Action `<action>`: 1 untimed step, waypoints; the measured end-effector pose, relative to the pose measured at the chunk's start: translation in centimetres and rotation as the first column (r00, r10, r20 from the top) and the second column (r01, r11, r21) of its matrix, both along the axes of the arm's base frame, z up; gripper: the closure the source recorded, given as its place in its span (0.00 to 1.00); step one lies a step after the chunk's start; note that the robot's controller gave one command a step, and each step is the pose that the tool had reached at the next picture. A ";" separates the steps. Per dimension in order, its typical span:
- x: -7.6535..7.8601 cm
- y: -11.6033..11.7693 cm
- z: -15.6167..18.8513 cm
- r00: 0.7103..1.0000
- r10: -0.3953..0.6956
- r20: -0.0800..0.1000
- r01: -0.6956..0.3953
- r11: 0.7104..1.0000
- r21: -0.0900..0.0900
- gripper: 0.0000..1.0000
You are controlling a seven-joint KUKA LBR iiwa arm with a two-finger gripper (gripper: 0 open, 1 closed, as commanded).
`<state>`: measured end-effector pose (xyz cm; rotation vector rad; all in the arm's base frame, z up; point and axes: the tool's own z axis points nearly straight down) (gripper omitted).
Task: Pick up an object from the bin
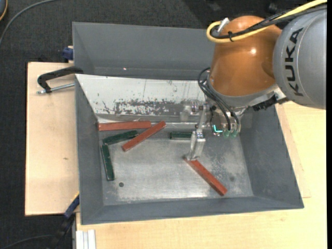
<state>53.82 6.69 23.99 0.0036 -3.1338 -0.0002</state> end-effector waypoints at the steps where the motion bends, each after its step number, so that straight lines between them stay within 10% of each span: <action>1: -2.0 -4.1 -16.2 0.997 0.079 -0.001 -0.079 0.997 0.000 0.00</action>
Offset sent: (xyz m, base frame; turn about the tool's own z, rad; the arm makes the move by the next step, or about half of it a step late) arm -0.0175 -0.0401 -0.1577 -0.0801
